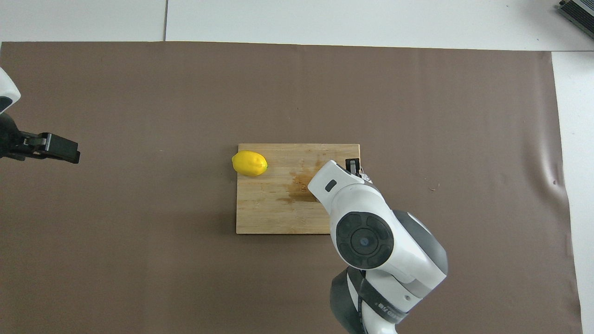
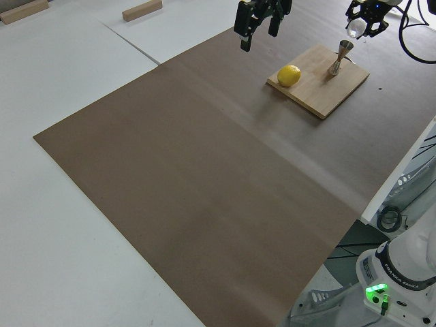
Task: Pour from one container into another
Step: 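Tilt the white cup with the right gripper to pour into the metal cup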
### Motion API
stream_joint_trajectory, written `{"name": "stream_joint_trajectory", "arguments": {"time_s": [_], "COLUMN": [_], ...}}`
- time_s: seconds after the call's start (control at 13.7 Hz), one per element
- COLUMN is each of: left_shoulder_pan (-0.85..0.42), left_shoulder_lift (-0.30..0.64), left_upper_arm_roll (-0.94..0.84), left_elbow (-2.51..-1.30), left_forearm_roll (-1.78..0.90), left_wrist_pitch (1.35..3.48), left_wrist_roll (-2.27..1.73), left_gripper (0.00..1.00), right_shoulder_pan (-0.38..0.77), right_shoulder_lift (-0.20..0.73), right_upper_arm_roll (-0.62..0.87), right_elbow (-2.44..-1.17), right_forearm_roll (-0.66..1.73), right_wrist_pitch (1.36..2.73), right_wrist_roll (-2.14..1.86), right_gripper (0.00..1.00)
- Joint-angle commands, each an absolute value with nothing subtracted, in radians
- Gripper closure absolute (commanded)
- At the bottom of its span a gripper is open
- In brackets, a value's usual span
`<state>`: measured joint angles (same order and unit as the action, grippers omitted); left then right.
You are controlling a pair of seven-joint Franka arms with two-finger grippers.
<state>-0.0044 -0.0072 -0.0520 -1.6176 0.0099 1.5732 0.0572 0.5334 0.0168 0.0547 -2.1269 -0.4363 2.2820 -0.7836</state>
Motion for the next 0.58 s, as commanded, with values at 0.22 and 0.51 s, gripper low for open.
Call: {"name": "stream_joint_trajectory", "arguments": {"time_s": [0.22,0.51], "left_shoulder_pan": [-0.011,-0.011], "left_shoulder_lift": [-0.014,-0.014], "left_upper_arm_roll": [-0.044,-0.044], "left_elbow": [-1.631,-1.631], "left_forearm_roll": [-0.002,-0.002], "left_wrist_pitch": [1.589,1.589], "left_wrist_roll": [0.052,0.052], "left_gripper": [0.00,0.00], "right_shoulder_pan": [0.552,0.554], "right_shoulder_lift": [0.002,-0.002], "right_upper_arm_roll": [0.060,0.061], "right_elbow": [-2.157,-2.163], "right_forearm_roll": [-0.572,-0.601], "right_wrist_pitch": [2.333,2.335], "right_wrist_roll": [-0.641,-0.634], "right_gripper": [1.00,1.00]}}
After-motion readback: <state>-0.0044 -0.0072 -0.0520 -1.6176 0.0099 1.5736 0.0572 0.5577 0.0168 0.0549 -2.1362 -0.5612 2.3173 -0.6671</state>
